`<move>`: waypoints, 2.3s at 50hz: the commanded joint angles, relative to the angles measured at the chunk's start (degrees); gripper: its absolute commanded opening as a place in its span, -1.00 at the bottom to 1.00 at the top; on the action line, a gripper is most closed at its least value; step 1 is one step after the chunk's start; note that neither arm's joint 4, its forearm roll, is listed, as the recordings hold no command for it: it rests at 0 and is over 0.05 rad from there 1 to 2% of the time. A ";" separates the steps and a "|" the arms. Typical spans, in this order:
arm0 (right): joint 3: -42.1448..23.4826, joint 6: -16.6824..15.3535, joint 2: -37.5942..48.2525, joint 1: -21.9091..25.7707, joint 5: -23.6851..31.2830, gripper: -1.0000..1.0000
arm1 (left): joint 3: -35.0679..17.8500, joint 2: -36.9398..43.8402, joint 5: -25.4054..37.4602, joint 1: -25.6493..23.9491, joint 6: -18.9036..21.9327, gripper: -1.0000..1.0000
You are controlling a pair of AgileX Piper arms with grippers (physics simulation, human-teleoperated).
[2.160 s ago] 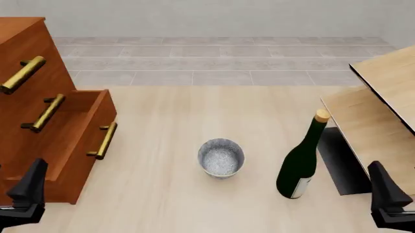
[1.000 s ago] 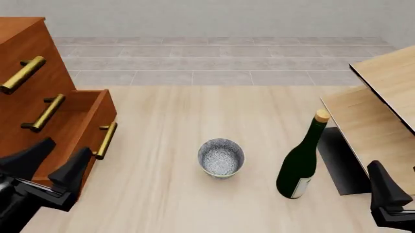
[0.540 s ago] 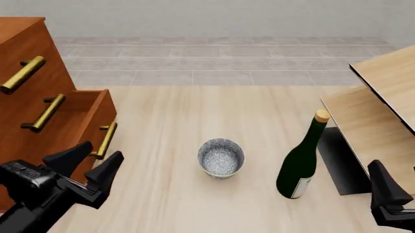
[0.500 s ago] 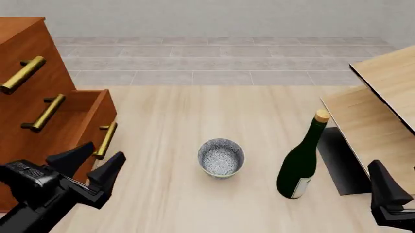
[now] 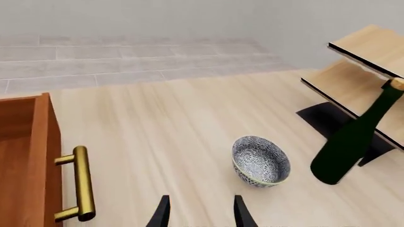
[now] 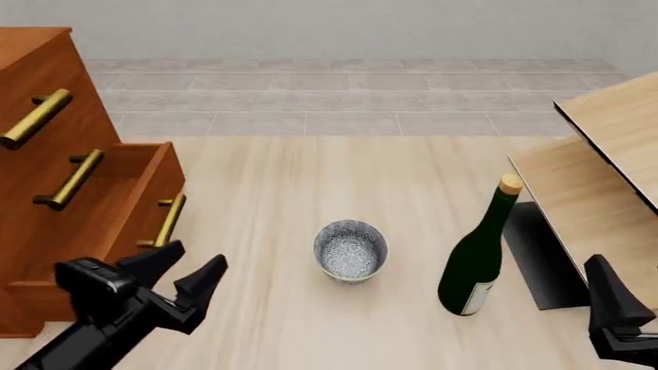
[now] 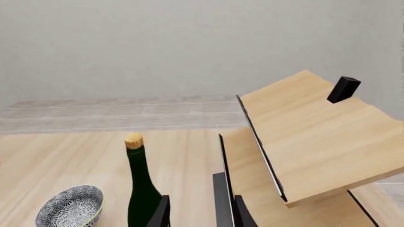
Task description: Close the bottom drawer of the cabinet.
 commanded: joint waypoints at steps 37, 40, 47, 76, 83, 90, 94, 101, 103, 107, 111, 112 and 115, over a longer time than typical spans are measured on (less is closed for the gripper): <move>-0.21 -0.12 -0.70 -0.29 0.74 1.00 | -0.23 20.22 -12.29 5.99 -3.17 1.00; -0.06 -0.14 -0.74 -0.30 0.63 1.00 | -0.46 20.79 -12.29 6.43 -3.07 1.00; -0.07 -0.18 -0.70 -0.34 0.64 1.00 | -1.18 22.30 -12.30 7.71 -2.57 1.00; 0.01 -0.53 -0.50 0.13 0.49 1.00 | -2.66 26.13 -12.30 14.19 1.67 1.00; 0.00 -0.31 -0.64 0.01 0.54 1.00 | -3.16 27.44 -12.30 14.94 1.35 1.00; -0.13 -0.26 -0.67 0.02 0.67 1.00 | -3.58 28.18 -12.30 15.77 1.93 1.00; -0.08 -0.22 -0.70 0.03 0.61 1.00 | -3.93 29.18 -12.30 16.89 2.61 1.00; -0.10 -0.17 -0.71 0.01 0.57 1.00 | -4.18 29.76 -12.30 18.09 3.45 1.00; -0.02 -0.09 -0.73 -0.03 0.50 1.00 | -4.28 29.97 -12.30 18.74 3.88 1.00; -0.04 -0.06 -0.71 -0.03 0.45 1.00 | -4.23 29.87 -12.30 19.37 4.52 1.00; -0.05 0.04 -0.70 -0.09 0.44 1.00 | -4.01 29.49 -12.30 19.75 5.05 1.00; -0.08 0.08 -0.71 -0.10 0.45 1.00 | -4.12 29.59 -12.30 19.86 5.15 1.00; -0.10 0.11 -0.74 -0.11 0.47 1.00 | -4.06 29.42 -12.30 20.11 5.48 1.00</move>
